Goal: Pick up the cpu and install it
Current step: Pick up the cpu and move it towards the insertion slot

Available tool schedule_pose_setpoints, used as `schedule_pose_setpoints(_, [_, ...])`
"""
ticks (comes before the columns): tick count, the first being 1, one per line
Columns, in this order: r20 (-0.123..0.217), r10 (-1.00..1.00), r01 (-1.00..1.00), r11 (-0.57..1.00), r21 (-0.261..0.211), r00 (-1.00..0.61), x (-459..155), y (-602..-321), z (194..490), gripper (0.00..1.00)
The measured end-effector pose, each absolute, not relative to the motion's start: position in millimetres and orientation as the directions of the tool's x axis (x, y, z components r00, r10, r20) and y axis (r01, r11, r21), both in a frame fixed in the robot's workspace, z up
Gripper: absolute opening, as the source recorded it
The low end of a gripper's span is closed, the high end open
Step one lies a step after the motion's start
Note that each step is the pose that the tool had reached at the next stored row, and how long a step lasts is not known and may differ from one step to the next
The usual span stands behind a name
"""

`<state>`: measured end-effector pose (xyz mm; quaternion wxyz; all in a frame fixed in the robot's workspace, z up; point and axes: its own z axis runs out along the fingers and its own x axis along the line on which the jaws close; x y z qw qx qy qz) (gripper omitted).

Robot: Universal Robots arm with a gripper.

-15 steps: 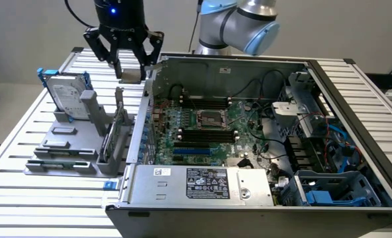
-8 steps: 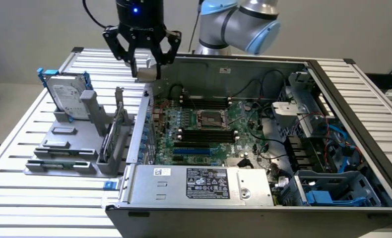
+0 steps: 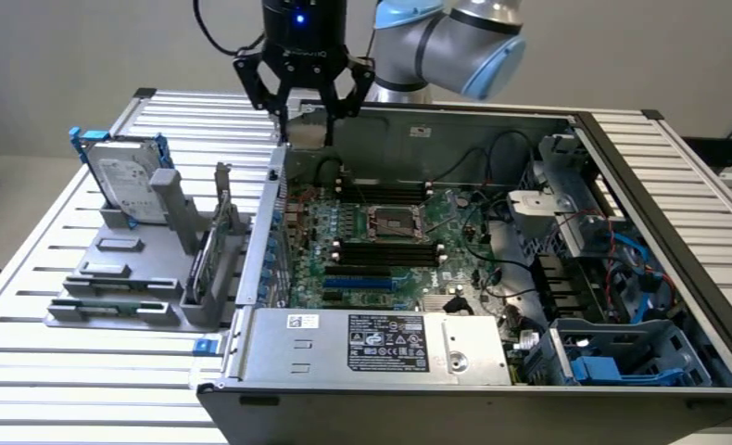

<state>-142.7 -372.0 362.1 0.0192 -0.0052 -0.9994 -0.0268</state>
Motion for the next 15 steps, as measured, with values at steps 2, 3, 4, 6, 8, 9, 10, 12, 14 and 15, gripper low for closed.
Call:
schedule_pose_setpoints(2, [0.039, 0.009, 0.011, 0.999, 0.053, -0.999, -134.2, -366.8, 358.6, 0.55])
schedule_pose_setpoints(3, [0.039, 0.009, 0.011, 0.999, 0.053, -0.999, -130.1, -364.0, 356.8, 0.55])
schedule_pose_setpoints(4, [0.039, 0.009, 0.011, 0.999, 0.053, -0.999, -126.1, -361.2, 355.0, 0.55])
schedule_pose_setpoints(6, [0.039, 0.009, 0.011, 0.999, 0.053, -0.999, -117.6, -355.3, 351.2, 0.55])
schedule_pose_setpoints(8, [0.039, 0.009, 0.011, 0.999, 0.053, -0.999, -109.2, -349.7, 347.6, 0.55])
schedule_pose_setpoints(9, [0.039, 0.009, 0.011, 0.999, 0.053, -0.999, -104.6, -347.3, 345.8, 0.55])
schedule_pose_setpoints(10, [0.039, 0.009, 0.011, 0.999, 0.053, -0.999, -100.2, -345.1, 344.0, 0.55])
schedule_pose_setpoints(12, [0.039, 0.009, 0.011, 0.999, 0.053, -0.999, -91.2, -341.2, 340.4, 0.55])
schedule_pose_setpoints(14, [0.039, 0.009, 0.011, 0.999, 0.053, -0.999, -81.8, -339.2, 336.7, 0.55])
schedule_pose_setpoints(15, [0.039, 0.009, 0.011, 0.999, 0.053, -0.999, -77.3, -338.7, 334.9, 0.55])
